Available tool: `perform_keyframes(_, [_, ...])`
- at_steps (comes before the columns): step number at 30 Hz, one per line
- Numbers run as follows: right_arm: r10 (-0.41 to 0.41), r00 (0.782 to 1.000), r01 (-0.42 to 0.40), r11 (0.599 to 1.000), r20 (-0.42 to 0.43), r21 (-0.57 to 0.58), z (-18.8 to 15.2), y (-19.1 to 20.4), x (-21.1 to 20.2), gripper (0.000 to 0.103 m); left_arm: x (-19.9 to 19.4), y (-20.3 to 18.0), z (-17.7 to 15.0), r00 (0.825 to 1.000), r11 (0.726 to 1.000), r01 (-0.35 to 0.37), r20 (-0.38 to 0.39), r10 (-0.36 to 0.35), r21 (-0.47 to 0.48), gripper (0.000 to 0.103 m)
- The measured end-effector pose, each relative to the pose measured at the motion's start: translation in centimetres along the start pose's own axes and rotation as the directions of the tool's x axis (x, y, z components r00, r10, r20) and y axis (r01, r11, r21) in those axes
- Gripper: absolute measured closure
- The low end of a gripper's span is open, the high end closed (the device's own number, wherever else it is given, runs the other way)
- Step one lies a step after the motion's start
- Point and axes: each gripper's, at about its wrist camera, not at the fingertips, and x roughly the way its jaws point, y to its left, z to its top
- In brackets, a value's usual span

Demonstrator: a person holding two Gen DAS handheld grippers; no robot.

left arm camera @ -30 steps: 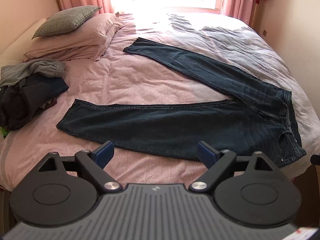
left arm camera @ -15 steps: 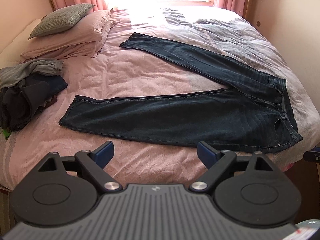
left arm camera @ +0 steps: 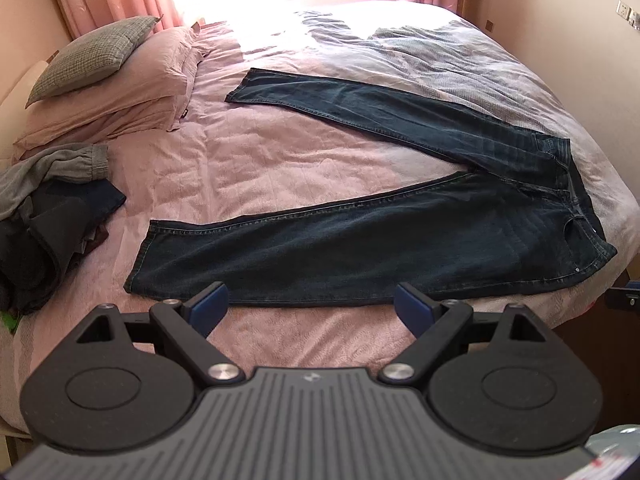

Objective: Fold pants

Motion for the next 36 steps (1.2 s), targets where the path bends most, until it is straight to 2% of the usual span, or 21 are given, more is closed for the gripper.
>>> perform_keyframes(12, [-0.067, 0.998, 0.068, 0.989, -0.012, 0.135, -0.9, 5.2, 2.3, 0.054, 4.2, 4.6, 2.3, 0.997, 0.99, 0.071, -0.035, -0.067, 0.119, 0.016])
perform_keyframes(15, [-0.075, 0.997, 0.078, 0.982, -0.025, 0.174, -0.4, 4.9, 3.3, 0.054, 5.8, 5.2, 3.2, 0.991, 0.984, 0.137, -0.014, -0.136, 0.11, 0.016])
perform_keyframes(20, [-0.142, 0.989, 0.133, 0.974, 0.04, 0.186, 1.6, 2.7, 5.2, 0.054, 10.2, 4.7, 6.4, 0.97, 0.964, 0.233, 0.045, -0.241, 0.131, 0.021])
perform_keyframes(23, [-0.151, 0.984, 0.133, 0.975, 0.091, 0.176, 4.0, 0.3, 7.0, 0.054, 13.9, 3.1, 9.7, 0.961, 0.95, 0.251, 0.07, -0.267, 0.188, 0.023])
perform_keyframes(26, [-0.114, 0.985, 0.091, 0.981, 0.13, 0.17, 7.5, -2.6, 9.7, 0.054, 18.6, 1.3, 13.6, 0.948, 0.927, 0.275, 0.085, -0.305, 0.255, 0.028])
perform_keyframes(31, [-0.068, 0.985, 0.06, 0.997, 0.156, 0.056, 15.1, -6.9, 17.1, 0.054, 28.7, -2.5, 21.1, 0.913, 0.859, 0.327, 0.103, -0.395, 0.393, 0.029])
perform_keyframes(33, [-0.051, 0.987, 0.051, 0.999, 0.152, 0.002, 18.2, -8.6, 20.7, 0.054, 33.2, -4.2, 24.3, 0.903, 0.835, 0.347, 0.089, -0.42, 0.426, 0.04])
perform_keyframes(36, [-0.024, 0.99, 0.032, 0.998, 0.142, -0.05, 22.9, -11.2, 25.6, 0.055, 39.2, -6.3, 28.8, 0.89, 0.799, 0.366, 0.073, -0.451, 0.477, 0.05])
